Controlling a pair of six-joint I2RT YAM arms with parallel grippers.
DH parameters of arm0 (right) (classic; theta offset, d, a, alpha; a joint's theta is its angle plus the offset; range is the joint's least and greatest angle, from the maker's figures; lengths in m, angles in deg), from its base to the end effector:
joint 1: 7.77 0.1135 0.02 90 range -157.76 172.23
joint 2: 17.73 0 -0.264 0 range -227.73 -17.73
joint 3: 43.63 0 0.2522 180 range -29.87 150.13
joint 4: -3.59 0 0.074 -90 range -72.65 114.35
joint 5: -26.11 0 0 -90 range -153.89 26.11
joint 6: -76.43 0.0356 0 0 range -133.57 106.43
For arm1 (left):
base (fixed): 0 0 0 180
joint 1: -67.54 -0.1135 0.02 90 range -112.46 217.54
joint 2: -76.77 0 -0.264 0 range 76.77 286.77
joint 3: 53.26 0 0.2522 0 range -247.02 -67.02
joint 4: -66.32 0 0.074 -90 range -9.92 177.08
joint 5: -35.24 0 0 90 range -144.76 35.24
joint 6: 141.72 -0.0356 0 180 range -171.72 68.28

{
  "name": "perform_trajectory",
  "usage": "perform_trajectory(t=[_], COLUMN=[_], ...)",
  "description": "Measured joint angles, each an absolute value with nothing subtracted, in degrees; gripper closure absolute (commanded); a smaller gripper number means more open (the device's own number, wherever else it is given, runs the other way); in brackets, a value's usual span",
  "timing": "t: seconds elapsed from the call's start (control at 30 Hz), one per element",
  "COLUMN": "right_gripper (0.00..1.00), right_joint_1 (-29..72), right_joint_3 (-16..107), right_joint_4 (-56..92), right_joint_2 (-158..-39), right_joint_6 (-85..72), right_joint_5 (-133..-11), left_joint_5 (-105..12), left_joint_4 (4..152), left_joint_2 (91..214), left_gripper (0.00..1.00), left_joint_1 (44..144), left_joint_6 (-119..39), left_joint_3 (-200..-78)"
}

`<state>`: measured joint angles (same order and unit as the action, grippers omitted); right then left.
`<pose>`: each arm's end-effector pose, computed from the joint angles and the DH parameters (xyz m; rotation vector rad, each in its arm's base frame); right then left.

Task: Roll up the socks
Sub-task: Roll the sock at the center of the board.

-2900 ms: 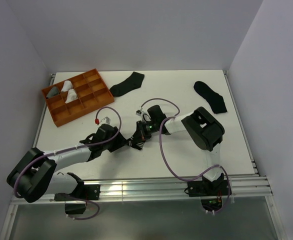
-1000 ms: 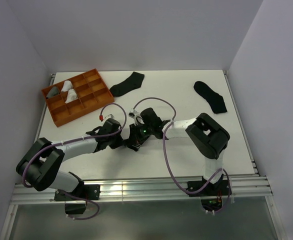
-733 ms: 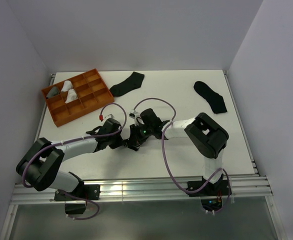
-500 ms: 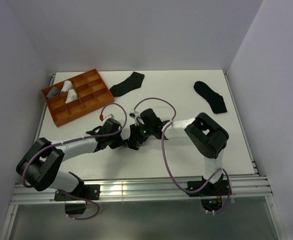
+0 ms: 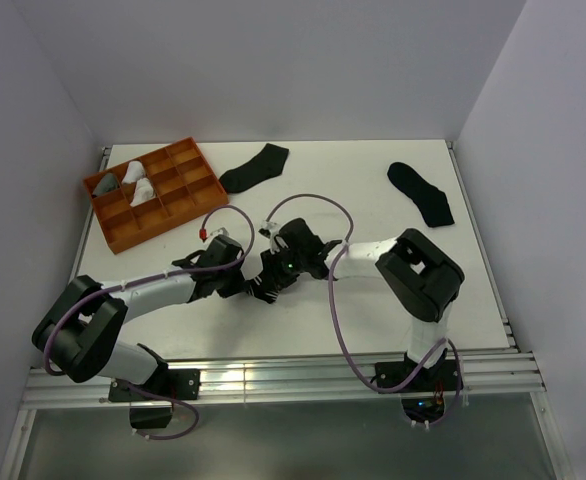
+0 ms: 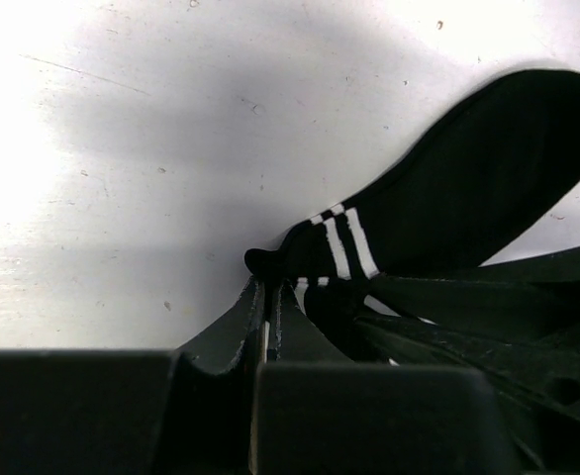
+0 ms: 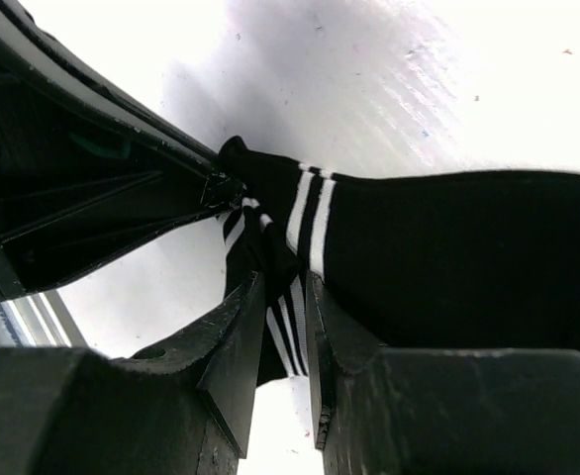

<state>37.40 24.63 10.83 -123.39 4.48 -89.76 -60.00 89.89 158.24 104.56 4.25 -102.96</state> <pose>0.2478 0.2713 0.1400 -0.8188 2.3721 1.0357 0.2076 -0.1524 0.1518 -0.4672 2.5728 -0.5094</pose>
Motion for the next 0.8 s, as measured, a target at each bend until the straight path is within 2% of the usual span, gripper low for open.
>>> perform_trajectory(t=[0.37, 0.5, 0.6, 0.8], right_gripper=[0.71, 0.79, 0.88, 0.97], right_joint_1=[39.87, 40.24, 40.27, 40.24], right_joint_3=[24.87, 24.87, 24.87, 25.09], right_joint_4=[11.88, 11.85, 12.05, 12.14], right_joint_2=[-122.85, -122.85, -122.87, -123.48], right_joint_6=[2.14, 2.09, 2.40, 5.31], right_joint_5=[-85.24, -84.60, -84.45, -84.62], left_joint_5=[-60.19, -60.35, -60.43, -61.42], left_joint_4=[92.60, 93.29, 93.29, 92.95], left_joint_2=[158.24, 158.24, 158.24, 155.92], left_gripper=[1.00, 0.99, 0.93, 0.69], left_joint_1=[104.56, 104.56, 104.56, 104.56], left_joint_6=[3.81, 3.85, 4.20, 6.63], left_joint_3=[-104.62, -104.78, -104.78, -103.60])
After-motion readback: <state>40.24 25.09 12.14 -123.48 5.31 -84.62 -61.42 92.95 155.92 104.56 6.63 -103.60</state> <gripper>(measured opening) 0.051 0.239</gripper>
